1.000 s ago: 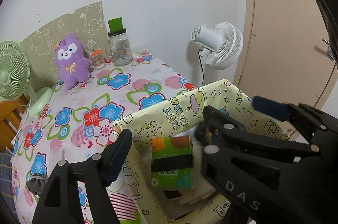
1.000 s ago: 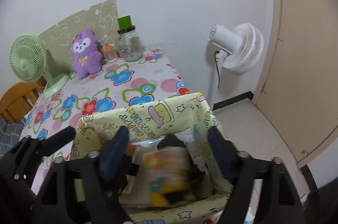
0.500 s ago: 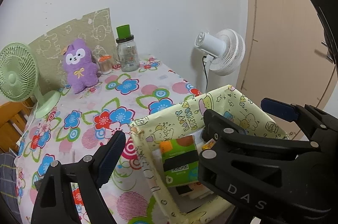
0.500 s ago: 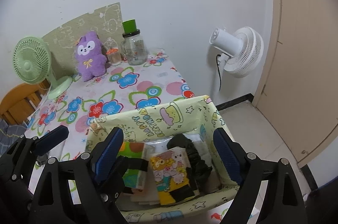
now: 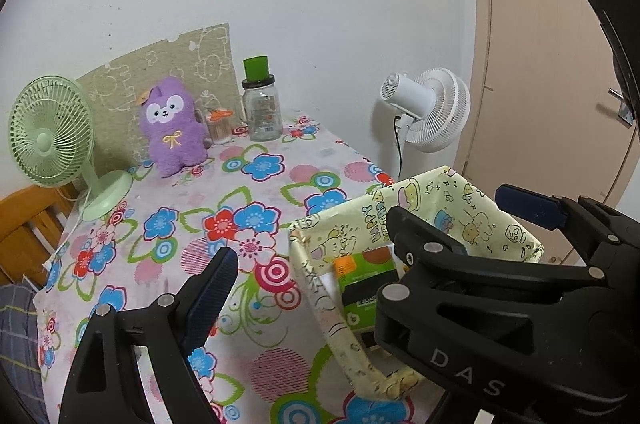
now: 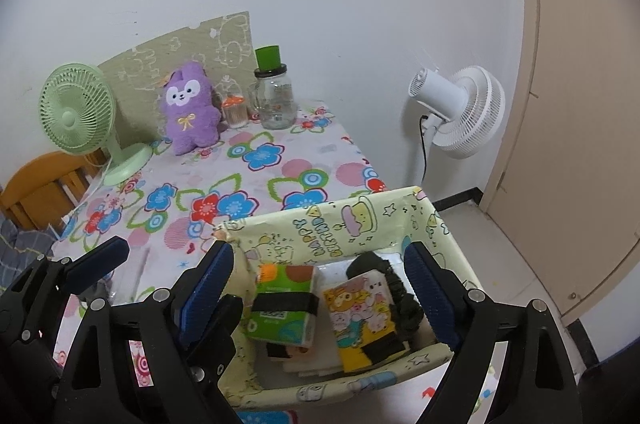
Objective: Organize soft objects
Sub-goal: 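Withdraw both tools from the box back over the table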
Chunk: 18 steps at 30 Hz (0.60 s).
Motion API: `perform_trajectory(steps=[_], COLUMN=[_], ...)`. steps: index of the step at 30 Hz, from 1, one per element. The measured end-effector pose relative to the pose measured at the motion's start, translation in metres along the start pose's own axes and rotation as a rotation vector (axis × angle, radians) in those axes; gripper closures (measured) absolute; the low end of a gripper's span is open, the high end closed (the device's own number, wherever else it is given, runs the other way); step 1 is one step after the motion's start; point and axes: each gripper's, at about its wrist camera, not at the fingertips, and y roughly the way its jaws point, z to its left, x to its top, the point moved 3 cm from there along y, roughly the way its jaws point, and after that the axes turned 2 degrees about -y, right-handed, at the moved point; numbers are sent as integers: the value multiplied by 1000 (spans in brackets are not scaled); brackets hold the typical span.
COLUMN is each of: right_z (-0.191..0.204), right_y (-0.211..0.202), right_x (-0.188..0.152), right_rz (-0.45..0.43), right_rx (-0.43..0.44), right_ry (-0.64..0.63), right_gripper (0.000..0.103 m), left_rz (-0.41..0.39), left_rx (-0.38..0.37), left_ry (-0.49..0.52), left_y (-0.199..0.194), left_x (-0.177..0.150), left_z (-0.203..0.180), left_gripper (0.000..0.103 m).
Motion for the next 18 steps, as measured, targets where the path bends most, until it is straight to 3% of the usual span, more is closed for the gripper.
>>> perform_trajectory(steps=[18], right_z=[43], right_y=[-20], right_x=[-1], right_rz=[-30], right_rx=[25], right_ry=[-39], right_gripper=[14], left_rz=[-34], left_rx=[31], left_ry=[-21], left_y=[-30], left_x=[-11], left_z=[36], left_gripper=[11])
